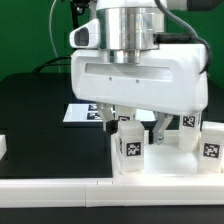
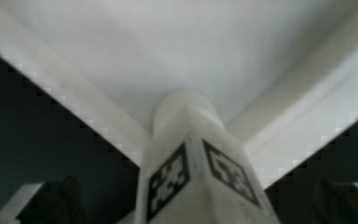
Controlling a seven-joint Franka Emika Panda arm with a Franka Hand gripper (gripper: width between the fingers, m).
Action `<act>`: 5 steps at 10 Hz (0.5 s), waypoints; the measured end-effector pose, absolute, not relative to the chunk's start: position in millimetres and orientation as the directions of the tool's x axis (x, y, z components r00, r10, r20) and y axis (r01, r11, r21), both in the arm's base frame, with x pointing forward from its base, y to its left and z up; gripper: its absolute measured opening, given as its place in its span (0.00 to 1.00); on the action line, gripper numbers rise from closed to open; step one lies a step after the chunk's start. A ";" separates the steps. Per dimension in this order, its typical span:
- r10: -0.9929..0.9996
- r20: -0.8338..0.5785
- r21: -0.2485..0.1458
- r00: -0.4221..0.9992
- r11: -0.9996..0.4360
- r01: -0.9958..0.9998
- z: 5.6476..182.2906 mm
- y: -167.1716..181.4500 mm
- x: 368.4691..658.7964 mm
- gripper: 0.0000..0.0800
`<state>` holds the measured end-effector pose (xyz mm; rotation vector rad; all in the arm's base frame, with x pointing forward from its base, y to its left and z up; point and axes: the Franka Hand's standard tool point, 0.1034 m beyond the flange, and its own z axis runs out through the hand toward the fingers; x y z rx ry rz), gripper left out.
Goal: Assemble square table
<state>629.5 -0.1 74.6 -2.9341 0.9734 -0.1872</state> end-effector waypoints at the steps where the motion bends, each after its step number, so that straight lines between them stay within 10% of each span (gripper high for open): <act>1: -0.552 0.106 -0.074 0.827 -0.834 -0.547 74.6 -0.7 629.6 0.81; 5: -0.215 0.133 -0.014 0.968 -0.977 -0.215 77.9 1.4 634.4 0.81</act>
Offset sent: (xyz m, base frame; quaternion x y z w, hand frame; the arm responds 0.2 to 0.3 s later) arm 0.0214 0.0289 0.0095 0.0325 -0.0062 -0.4745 0.8796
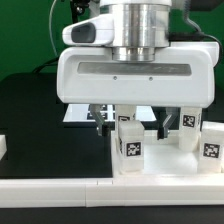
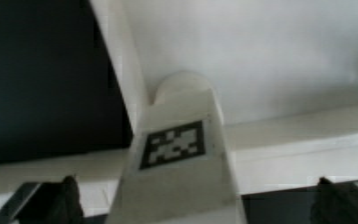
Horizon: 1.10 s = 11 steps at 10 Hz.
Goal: Assemble square table
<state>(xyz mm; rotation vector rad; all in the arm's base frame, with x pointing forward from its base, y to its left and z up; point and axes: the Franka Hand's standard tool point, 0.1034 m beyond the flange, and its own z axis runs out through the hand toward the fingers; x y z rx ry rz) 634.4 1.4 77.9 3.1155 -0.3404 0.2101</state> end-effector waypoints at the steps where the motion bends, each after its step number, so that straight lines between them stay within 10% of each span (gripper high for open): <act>1: -0.232 0.132 -0.015 0.964 -0.973 -0.232 77.8 1.2 634.2 0.81; 4: -0.378 0.128 -0.036 0.917 -0.926 -0.376 77.6 1.4 634.2 0.36; 7: -0.585 0.119 -0.066 0.802 -0.811 -0.582 77.5 0.5 634.3 0.36; 11: -0.953 0.042 -0.135 0.299 -0.301 -0.944 76.9 -0.6 632.6 0.36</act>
Offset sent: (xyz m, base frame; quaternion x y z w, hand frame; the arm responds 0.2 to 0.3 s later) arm 0.0000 0.0000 0.0000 0.0000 0.0000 0.1938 0.9810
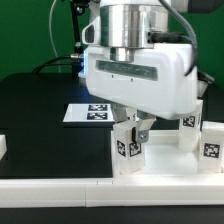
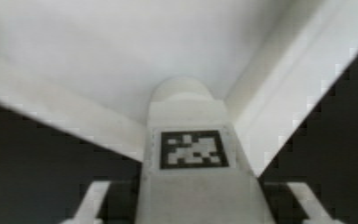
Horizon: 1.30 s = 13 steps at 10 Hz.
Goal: Assemble square table
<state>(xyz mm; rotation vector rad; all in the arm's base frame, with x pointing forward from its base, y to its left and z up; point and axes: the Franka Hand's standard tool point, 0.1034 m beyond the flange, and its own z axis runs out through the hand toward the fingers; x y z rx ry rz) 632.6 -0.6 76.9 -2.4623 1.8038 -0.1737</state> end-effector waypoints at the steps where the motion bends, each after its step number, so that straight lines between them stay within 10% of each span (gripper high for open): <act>1: -0.991 -0.007 -0.153 0.133 -0.130 -0.980 76.4 1.0 631.6 0.36; 3: -0.984 -0.109 -0.193 -0.140 0.159 -0.968 75.7 2.4 628.9 0.36; 6: -0.985 -0.105 -0.189 -0.137 0.155 -0.970 75.0 4.2 629.1 0.36; 8: -0.998 -0.029 -0.169 0.058 -0.052 -0.984 72.7 14.3 626.7 0.71; 10: -0.900 0.057 -0.151 0.433 -0.436 -0.887 71.6 23.5 626.3 0.79; 13: -0.762 0.091 -0.129 0.641 -0.647 -0.751 69.9 24.4 625.0 0.81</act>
Offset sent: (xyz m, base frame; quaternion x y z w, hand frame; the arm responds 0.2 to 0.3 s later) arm 0.0000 0.0000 0.0000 0.0000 0.0000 0.1938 0.9810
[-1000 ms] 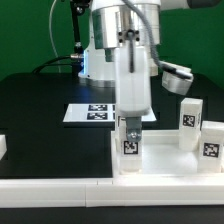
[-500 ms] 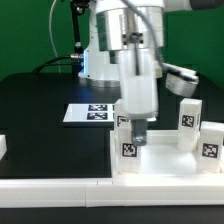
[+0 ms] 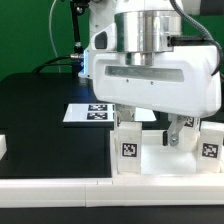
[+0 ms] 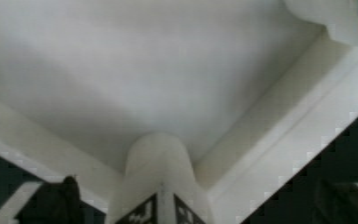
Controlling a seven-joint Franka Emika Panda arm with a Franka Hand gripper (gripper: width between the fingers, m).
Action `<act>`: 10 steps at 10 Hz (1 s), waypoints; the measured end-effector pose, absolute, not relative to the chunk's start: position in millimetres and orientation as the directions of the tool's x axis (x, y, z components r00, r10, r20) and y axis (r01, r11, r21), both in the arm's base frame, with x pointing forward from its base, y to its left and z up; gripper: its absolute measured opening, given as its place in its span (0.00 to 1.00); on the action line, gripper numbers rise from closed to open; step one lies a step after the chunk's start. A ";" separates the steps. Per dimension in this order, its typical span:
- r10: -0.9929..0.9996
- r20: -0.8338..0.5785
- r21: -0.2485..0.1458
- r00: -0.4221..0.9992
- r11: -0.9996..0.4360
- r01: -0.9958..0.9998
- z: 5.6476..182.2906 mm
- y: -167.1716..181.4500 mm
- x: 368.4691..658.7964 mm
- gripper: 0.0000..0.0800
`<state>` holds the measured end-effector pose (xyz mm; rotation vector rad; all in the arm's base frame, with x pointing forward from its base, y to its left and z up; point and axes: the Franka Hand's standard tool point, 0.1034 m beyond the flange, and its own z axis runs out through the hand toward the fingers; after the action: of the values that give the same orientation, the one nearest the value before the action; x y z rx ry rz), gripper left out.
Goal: Assemble square table
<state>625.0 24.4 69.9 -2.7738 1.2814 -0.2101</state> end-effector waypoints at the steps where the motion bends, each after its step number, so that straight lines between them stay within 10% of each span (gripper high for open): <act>1: -0.700 0.103 -0.120 0.707 -0.714 -0.690 70.2 24.3 625.4 0.81; 5: -0.401 0.137 -0.059 0.906 -0.916 -0.397 76.5 13.8 632.1 0.81; 7: -0.422 0.135 -0.061 0.896 -0.906 -0.418 76.3 13.1 632.0 0.52; 10: -0.650 0.114 -0.087 0.751 -0.760 -0.644 73.8 7.7 629.1 0.37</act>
Offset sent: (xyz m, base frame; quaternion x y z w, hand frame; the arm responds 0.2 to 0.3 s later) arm 0.0026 -0.0046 0.0114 0.0026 0.0109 -0.2490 0.9684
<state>629.1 7.7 73.8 -2.9003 1.0721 -0.2124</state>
